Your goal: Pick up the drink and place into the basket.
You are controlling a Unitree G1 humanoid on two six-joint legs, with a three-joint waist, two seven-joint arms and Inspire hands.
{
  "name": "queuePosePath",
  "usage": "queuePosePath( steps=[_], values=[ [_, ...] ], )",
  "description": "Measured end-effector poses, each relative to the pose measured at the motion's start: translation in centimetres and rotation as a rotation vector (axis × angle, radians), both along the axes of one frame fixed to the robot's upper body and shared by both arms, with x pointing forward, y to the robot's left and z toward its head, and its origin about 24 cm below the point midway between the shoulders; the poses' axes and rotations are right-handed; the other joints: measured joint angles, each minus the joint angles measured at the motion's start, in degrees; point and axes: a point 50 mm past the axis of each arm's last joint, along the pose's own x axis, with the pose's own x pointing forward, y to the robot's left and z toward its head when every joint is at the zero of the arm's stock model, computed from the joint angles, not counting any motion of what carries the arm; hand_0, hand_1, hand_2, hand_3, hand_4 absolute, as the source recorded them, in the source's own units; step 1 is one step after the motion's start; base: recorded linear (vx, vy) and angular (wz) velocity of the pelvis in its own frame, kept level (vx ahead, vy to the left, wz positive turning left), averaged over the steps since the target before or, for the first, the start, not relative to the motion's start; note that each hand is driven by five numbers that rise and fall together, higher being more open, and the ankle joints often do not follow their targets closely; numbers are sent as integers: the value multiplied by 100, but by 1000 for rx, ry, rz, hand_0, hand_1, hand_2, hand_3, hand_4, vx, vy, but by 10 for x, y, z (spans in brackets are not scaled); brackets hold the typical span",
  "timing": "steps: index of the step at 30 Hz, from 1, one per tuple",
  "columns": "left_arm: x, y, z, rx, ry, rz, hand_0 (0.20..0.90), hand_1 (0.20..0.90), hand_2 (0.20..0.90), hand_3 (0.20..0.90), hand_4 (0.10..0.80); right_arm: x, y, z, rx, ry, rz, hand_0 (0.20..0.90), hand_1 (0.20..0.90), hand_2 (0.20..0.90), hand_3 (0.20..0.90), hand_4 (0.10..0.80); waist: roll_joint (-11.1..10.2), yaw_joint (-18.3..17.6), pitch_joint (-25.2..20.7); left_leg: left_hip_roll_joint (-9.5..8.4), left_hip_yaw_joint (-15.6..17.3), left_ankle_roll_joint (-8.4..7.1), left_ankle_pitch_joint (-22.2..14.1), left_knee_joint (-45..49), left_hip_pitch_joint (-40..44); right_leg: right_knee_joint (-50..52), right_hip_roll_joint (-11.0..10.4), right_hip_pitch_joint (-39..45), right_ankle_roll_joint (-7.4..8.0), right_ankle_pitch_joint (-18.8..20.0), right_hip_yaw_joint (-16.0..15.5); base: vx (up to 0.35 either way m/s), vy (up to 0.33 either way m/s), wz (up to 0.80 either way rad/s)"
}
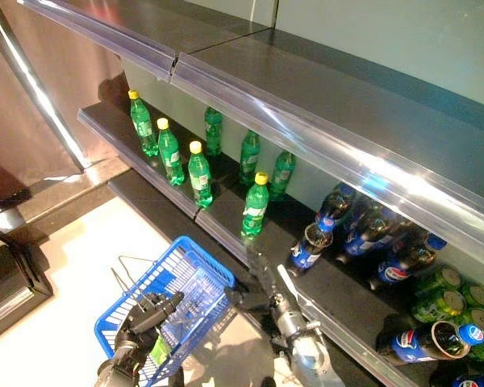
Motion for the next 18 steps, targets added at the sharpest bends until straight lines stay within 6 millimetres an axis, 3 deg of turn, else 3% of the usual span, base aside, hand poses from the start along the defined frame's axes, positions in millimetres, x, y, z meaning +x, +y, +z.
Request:
queuePosePath(
  steps=[8,18],
  values=[
    [0,0,0,-2,0,1,300,300,300,200,100,18,1,61,59,-331,-16,900,900,900,900,800,1,15,0,5,4,-2,0,0,0,-1,6,-5,-4,2,4,0,0,0],
    [0,-1,0,-4,-1,4,300,300,300,200,100,15,-9,101,-28,-596,-152,900,900,900,900,800,3,0,2,6,27,-2,-3,-1,-4,-3,5,-26,-4,2,22,0,0,0]
  ],
)
